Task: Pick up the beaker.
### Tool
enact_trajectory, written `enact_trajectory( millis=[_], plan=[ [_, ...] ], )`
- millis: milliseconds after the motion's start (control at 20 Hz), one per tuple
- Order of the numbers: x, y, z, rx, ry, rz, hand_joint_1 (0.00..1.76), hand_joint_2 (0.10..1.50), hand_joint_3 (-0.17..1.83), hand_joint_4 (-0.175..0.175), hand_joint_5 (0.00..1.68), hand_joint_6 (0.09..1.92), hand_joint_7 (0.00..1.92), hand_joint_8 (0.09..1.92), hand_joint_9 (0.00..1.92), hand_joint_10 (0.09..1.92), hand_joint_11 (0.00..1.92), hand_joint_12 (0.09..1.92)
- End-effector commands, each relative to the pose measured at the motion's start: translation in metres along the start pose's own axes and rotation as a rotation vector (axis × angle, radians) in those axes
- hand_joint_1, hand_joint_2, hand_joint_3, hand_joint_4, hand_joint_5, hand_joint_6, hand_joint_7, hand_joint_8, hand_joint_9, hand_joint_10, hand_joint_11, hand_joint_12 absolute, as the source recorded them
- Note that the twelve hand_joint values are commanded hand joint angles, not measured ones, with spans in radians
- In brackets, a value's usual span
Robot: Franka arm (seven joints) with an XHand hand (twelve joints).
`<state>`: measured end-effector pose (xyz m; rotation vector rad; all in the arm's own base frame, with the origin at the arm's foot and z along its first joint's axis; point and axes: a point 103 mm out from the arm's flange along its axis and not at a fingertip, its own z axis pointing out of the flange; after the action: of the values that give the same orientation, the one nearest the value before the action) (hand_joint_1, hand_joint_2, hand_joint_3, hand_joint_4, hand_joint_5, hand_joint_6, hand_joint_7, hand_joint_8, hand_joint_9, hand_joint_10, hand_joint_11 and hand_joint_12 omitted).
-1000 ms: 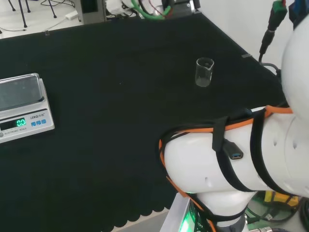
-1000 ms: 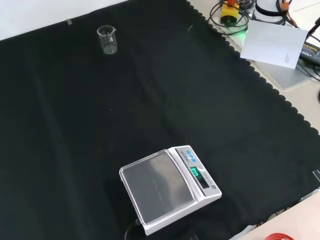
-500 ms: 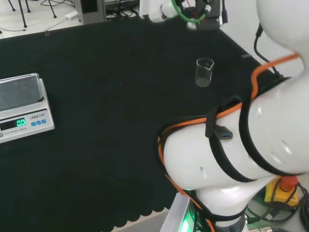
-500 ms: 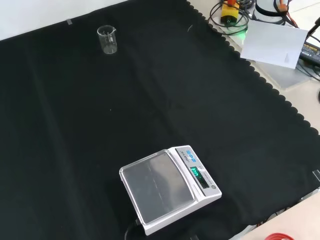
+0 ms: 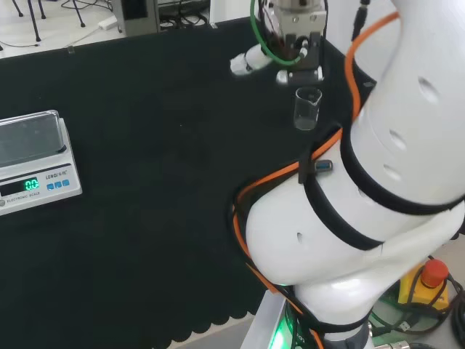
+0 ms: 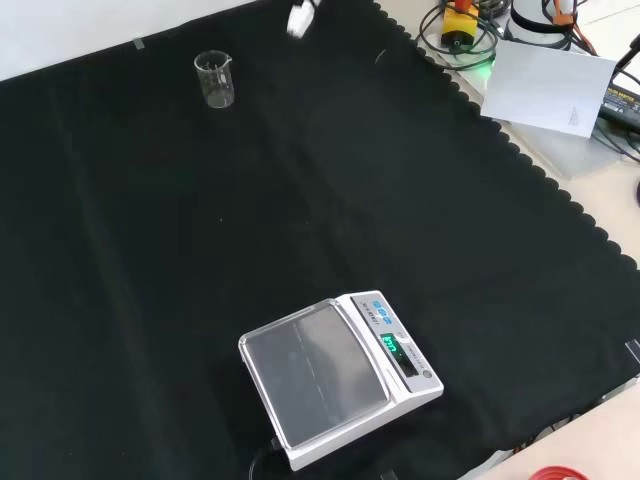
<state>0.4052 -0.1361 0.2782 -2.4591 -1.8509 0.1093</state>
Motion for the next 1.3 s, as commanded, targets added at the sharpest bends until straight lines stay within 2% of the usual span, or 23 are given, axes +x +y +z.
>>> enact_trajectory(
  millis=[50, 600, 850, 1050, 1300],
  plan=[
    [-0.034, 0.02, 0.067, 0.07, 0.068, 0.078, 0.59, 0.69, 0.1, 0.041, 0.07, 0.09, 0.0, 0.68, 0.23, 0.85, 0.0, 1.53],
    [-0.094, 0.044, 0.091, 0.104, 0.062, 0.177, 0.59, 0.69, 0.1, 0.047, 0.06, 0.09, 0.0, 0.67, 0.22, 0.85, 0.0, 1.53],
    [-0.105, 0.073, 0.103, 0.127, 0.059, 0.183, 0.59, 0.69, 0.1, 0.049, 0.06, 0.09, 0.01, 0.68, 0.22, 0.85, 0.0, 1.53],
    [-0.108, 0.097, 0.12, 0.167, 0.05, 0.183, 0.59, 0.69, 0.09, 0.05, 0.06, 0.09, 0.02, 0.69, 0.22, 0.85, 0.0, 1.53],
    [-0.122, 0.122, 0.141, 0.22, 0.054, 0.213, 0.6, 0.69, 0.09, 0.05, 0.06, 0.09, 0.04, 0.69, 0.22, 0.86, 0.0, 1.53]
  ],
)
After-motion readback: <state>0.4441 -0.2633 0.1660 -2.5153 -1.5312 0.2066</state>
